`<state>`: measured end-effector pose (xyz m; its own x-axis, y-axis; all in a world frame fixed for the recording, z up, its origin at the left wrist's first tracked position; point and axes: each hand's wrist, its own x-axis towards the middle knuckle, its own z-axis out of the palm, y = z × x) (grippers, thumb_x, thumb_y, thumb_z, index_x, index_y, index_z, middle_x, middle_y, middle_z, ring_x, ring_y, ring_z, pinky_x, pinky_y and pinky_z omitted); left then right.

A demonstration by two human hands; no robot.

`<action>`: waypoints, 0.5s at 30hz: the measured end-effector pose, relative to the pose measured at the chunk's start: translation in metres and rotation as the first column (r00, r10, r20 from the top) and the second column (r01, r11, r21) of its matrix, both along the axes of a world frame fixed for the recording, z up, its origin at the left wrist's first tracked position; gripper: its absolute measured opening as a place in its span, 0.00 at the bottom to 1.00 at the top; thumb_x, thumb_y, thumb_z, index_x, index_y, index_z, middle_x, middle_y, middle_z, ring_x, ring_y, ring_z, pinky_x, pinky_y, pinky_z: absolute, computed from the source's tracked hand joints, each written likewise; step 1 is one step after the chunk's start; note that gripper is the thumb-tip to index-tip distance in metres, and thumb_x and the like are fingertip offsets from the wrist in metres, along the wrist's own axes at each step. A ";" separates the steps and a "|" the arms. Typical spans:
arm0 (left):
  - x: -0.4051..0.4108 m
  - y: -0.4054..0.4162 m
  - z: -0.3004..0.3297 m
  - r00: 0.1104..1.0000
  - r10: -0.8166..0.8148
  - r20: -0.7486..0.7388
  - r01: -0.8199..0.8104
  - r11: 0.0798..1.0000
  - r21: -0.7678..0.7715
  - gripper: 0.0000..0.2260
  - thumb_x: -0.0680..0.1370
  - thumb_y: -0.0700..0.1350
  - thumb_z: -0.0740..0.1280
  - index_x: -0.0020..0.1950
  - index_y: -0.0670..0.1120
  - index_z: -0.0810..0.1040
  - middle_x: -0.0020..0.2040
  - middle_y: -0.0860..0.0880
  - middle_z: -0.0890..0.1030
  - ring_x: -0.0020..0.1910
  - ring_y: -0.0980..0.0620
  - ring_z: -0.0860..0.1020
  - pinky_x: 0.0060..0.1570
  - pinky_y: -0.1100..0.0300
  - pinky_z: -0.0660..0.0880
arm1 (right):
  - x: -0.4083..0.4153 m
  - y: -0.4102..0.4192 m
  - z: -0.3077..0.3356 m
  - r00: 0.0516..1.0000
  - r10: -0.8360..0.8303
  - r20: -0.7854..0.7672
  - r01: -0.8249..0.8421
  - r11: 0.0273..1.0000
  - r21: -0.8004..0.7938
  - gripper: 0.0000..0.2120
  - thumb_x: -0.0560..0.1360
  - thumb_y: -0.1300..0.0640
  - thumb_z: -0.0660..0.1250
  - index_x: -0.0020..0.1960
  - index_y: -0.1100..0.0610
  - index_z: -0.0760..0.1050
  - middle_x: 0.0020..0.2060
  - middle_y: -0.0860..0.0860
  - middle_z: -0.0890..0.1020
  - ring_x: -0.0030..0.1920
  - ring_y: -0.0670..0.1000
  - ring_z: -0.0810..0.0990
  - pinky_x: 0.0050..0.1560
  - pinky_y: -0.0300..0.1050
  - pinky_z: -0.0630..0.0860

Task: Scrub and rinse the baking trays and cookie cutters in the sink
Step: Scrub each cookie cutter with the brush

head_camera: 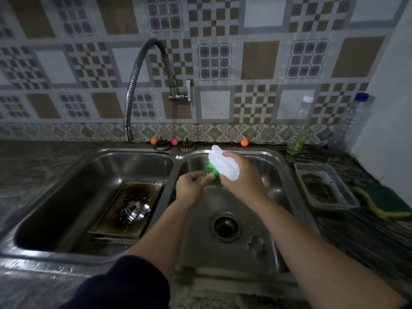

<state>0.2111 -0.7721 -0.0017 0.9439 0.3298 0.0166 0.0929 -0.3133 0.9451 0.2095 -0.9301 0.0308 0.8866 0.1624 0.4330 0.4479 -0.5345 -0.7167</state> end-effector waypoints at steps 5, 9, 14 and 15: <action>0.000 0.018 -0.016 0.994 -0.058 -0.097 0.012 0.906 -0.423 0.10 0.73 0.43 0.74 0.52 0.41 0.83 0.45 0.42 0.85 0.42 0.49 0.81 0.49 0.58 0.79 | 0.003 0.010 -0.008 0.988 -0.024 -0.153 0.045 0.990 0.137 0.25 0.69 0.57 0.73 0.65 0.48 0.72 0.56 0.46 0.77 0.52 0.45 0.74 0.38 0.25 0.67; 0.003 0.031 -0.019 0.990 -0.093 -0.107 0.023 0.851 -0.525 0.11 0.75 0.40 0.71 0.56 0.39 0.80 0.46 0.42 0.84 0.43 0.50 0.82 0.43 0.61 0.79 | -0.002 0.026 -0.018 0.989 -0.021 -0.145 0.040 0.991 0.127 0.25 0.70 0.58 0.72 0.65 0.48 0.72 0.58 0.47 0.77 0.54 0.46 0.74 0.46 0.34 0.68; 0.019 0.058 -0.013 0.987 -0.116 -0.114 0.051 0.885 -0.463 0.12 0.77 0.39 0.69 0.59 0.37 0.77 0.49 0.42 0.83 0.47 0.49 0.81 0.54 0.57 0.78 | -0.005 0.044 -0.019 0.993 0.010 0.120 -0.009 1.000 -0.008 0.26 0.67 0.63 0.74 0.63 0.50 0.75 0.61 0.49 0.77 0.60 0.53 0.74 0.61 0.46 0.71; 0.023 0.061 -0.015 0.982 -0.153 -0.111 0.091 0.899 -0.428 0.14 0.76 0.40 0.69 0.61 0.36 0.77 0.50 0.41 0.83 0.49 0.48 0.81 0.57 0.54 0.77 | -0.006 0.053 -0.019 0.989 0.012 0.151 -0.003 0.998 -0.063 0.26 0.66 0.64 0.74 0.63 0.51 0.76 0.62 0.50 0.76 0.60 0.54 0.73 0.61 0.46 0.70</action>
<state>0.2336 -0.7116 -0.0170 0.9598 0.1591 -0.2313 0.2190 0.0912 0.9715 0.2036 -0.8773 0.0115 0.8106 0.1996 0.5505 0.5526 -0.5721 -0.6062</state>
